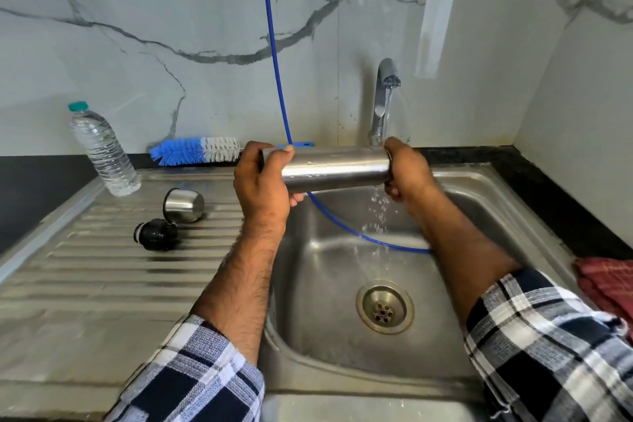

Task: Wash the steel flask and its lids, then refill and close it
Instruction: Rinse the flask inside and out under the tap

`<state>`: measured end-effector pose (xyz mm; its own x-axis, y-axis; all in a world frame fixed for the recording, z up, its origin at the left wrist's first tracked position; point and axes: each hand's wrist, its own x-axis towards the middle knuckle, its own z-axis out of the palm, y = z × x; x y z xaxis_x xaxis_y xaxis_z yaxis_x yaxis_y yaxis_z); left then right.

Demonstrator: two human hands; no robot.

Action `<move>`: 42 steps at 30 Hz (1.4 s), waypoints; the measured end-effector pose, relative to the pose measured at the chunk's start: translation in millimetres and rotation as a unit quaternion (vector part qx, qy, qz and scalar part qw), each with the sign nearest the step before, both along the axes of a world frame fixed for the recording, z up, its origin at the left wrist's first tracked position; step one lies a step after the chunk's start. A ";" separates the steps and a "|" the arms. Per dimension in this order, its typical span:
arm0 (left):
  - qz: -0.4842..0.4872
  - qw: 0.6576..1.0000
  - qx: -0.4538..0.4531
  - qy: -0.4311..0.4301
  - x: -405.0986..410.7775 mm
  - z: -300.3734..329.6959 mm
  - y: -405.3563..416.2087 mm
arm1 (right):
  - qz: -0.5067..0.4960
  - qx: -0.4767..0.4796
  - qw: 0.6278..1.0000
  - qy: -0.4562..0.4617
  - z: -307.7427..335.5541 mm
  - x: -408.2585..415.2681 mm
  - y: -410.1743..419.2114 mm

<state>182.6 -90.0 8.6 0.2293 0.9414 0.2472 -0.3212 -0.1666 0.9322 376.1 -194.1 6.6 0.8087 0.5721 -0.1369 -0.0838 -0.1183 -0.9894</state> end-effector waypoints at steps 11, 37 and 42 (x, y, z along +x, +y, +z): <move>-0.032 0.966 -0.255 0.008 -4.9 3.8 2.5 | -0.015 0.033 0.938 -0.346 9.0 6.3 6.5; -0.030 0.991 -0.125 0.041 10.2 -5.4 -0.9 | 0.093 -0.205 0.974 -0.004 17.2 10.7 -23.2; -0.011 0.987 -0.155 0.035 16.1 -6.1 -7.0 | -0.027 -0.094 0.930 -0.354 4.8 6.6 -19.6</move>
